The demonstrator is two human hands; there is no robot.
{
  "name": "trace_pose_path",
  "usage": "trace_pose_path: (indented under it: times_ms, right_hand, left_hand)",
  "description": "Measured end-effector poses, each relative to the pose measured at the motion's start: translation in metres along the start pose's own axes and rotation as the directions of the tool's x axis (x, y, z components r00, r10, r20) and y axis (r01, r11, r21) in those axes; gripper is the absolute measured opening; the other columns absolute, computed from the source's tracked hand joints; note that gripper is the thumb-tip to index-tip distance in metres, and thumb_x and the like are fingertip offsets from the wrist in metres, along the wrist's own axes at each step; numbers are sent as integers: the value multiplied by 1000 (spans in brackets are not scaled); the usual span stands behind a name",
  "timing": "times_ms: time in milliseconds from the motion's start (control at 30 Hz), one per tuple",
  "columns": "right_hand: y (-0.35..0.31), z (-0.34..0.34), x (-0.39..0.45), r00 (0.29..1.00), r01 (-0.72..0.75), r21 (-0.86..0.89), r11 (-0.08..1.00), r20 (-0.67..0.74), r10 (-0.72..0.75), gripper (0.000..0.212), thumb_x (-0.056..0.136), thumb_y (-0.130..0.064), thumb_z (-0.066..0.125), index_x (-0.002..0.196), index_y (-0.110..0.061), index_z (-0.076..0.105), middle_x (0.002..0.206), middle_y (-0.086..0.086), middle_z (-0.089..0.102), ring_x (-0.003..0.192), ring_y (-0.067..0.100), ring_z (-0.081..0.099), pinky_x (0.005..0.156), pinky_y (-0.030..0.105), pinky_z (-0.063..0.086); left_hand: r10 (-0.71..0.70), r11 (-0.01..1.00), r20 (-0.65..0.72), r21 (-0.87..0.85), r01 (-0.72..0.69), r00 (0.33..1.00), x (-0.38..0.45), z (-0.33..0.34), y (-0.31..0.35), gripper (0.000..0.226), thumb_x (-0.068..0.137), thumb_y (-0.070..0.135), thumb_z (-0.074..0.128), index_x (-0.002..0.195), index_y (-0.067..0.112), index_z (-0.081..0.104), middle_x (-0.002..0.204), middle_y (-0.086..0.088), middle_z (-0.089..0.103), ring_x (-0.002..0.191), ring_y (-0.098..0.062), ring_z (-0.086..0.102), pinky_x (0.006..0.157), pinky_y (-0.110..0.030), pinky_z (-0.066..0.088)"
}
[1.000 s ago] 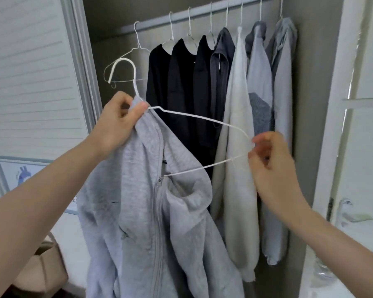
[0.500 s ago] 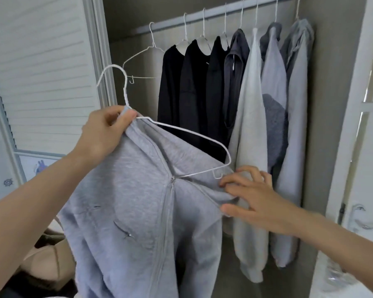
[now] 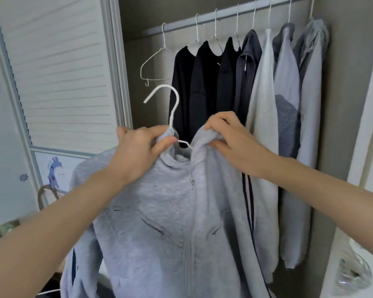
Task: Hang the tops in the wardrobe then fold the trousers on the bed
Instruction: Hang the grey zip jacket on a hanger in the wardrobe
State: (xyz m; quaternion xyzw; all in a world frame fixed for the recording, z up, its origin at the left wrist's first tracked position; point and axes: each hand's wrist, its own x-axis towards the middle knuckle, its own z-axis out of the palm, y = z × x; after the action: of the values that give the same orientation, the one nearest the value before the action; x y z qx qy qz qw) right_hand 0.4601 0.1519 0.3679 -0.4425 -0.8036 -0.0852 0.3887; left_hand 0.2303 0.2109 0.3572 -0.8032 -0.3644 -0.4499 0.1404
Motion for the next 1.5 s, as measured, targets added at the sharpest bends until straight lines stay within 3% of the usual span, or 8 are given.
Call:
trace_pose_path:
  times_ms: [100, 200, 367, 533, 700, 1000, 1233, 1500]
  right_hand:
    - [-15, 11, 8, 1000, 2, 108, 994, 19, -4, 47, 90, -15, 57, 127, -39, 39, 112, -7, 41, 104, -3, 42, 87, 8, 33]
    - [9, 14, 4, 973, -229, 86, 970, 42, 226, 74, 87, -39, 64, 143, -35, 16, 124, -4, 40, 111, 7, 45, 97, 23, 38]
    - [32, 8, 0, 928, -358, 22, 933, 122, 353, 35, 82, -54, 62, 93, -21, 61, 86, -8, 66, 79, 6, 62, 67, 21, 47]
    - [4, 22, 7, 982, -190, 211, 959, 61, 181, 46, 93, -43, 53, 59, -14, 43, 57, -4, 46, 51, 5, 43, 54, 18, 35]
    - [3, 9, 13, 967, -165, 367, 915, -121, 223, 53, 90, -41, 60, 53, -9, 40, 53, 6, 37, 50, 15, 36, 51, 23, 34]
    - [18, -16, 31, 927, -60, 267, 962, -342, 153, 57, 88, -36, 64, 56, 6, 42, 51, 5, 39, 48, 8, 35, 46, 16, 31]
    - [52, -30, 20, 986, -160, 60, 985, -27, 162, 33, 84, -33, 69, 109, -26, 50, 92, -6, 60, 75, 0, 55, 65, 7, 41]
    - [47, -33, 36, 985, -174, -160, 972, -14, 174, 42, 99, -27, 46, 65, -3, 43, 57, -1, 41, 50, 9, 35, 48, 19, 31]
  left_hand:
    - [-100, 990, -73, -106, 92, 992, 7, 3, 3, 35, 93, 57, 48, 85, 29, 67, 56, 0, 47, 61, -10, 46, 81, -39, 26]
    - [-200, 928, -86, -335, 161, 976, 7, -5, -15, 50, 86, 62, 52, 85, 16, 68, 67, -11, 55, 65, -6, 46, 88, -50, 39]
    - [-218, 872, -8, -450, 191, 976, 9, -13, -30, 50, 84, 64, 51, 68, 17, 58, 61, -6, 43, 63, -8, 42, 81, -41, 29]
    - [-110, 916, 43, -384, 118, 993, 7, -8, -14, 30, 90, 58, 50, 92, 35, 70, 90, 3, 72, 92, -3, 63, 105, -45, 36]
    - [-36, 907, 105, -414, 76, 994, 10, -16, -41, 63, 81, 73, 49, 74, 13, 64, 68, -17, 54, 63, -10, 43, 69, -36, 37]
    - [-134, 964, -35, -235, 122, 990, -5, -32, -82, 49, 80, 69, 40, 60, 25, 43, 49, 13, 42, 52, -9, 34, 69, -35, 26]
    - [-274, 911, -225, -371, 178, 935, 1, -35, -94, 64, 77, 63, 52, 55, 5, 40, 54, -5, 36, 56, -15, 30, 57, -33, 28]
    - [-205, 940, -190, -313, 139, 960, 21, -43, -103, 53, 82, 65, 47, 54, 21, 41, 51, 9, 34, 61, -16, 31, 71, -37, 28]
